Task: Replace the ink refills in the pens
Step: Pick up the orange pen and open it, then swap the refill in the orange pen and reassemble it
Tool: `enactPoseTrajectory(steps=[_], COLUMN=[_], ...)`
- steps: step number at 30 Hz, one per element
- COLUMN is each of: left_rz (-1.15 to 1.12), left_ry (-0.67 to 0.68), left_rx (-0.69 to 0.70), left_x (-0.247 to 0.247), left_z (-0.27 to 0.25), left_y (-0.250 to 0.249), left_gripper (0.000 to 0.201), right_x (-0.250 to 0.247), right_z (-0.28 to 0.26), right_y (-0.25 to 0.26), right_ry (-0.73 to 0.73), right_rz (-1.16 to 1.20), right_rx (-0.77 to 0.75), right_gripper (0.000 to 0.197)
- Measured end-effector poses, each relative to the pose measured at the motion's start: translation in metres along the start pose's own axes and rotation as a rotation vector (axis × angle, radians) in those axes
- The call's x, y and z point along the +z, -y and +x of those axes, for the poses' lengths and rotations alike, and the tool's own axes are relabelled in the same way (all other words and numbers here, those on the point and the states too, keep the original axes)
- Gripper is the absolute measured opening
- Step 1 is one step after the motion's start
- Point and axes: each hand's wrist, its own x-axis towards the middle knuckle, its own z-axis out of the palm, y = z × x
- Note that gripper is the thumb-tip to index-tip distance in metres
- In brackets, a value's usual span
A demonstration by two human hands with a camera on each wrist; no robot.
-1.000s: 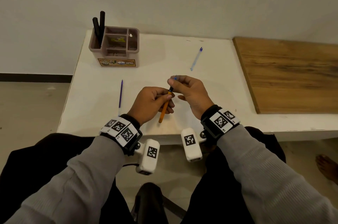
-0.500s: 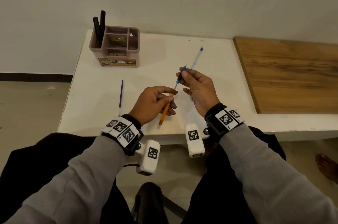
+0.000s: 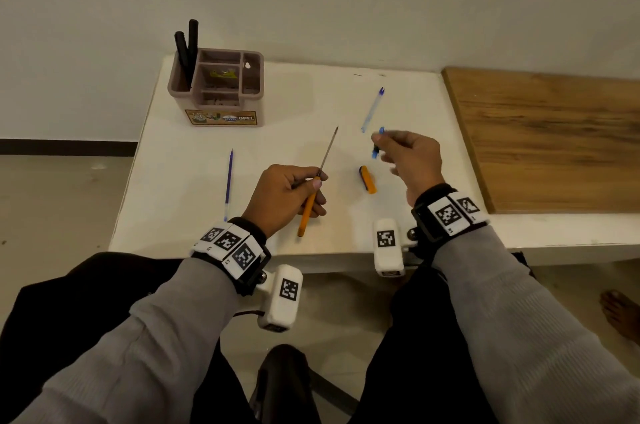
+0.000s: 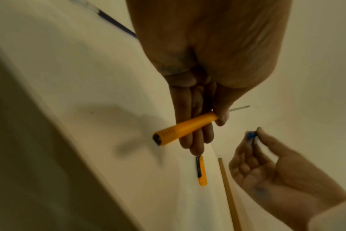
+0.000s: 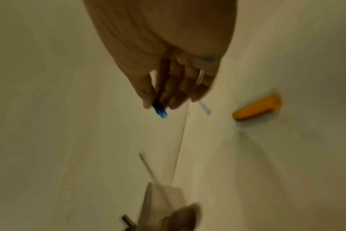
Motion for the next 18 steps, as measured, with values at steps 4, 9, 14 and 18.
enactPoseTrajectory(steps=[4, 9, 14, 18], left_rz=[-0.013, -0.004, 0.011, 0.002], left_ry=[-0.015, -0.006, 0.000, 0.002], left_rx=[-0.004, -0.001, 0.011, 0.002], left_x=[-0.001, 0.001, 0.001, 0.001], left_z=[0.002, 0.001, 0.001, 0.001], left_y=[0.002, 0.002, 0.001, 0.002], left_gripper=[0.017, 0.018, 0.021, 0.022], right_x=[-0.016, -0.002, 0.028, 0.033], right_z=[0.015, 0.005, -0.032, -0.028], right_y=[-0.023, -0.016, 0.004, 0.008], right_ry=[0.060, 0.040, 0.463, 0.435], right_rz=[-0.445, -0.488, -0.292, -0.231], right_rx=[0.055, -0.128, 0.039, 0.080], right_gripper=[0.025, 0.025, 0.016, 0.011])
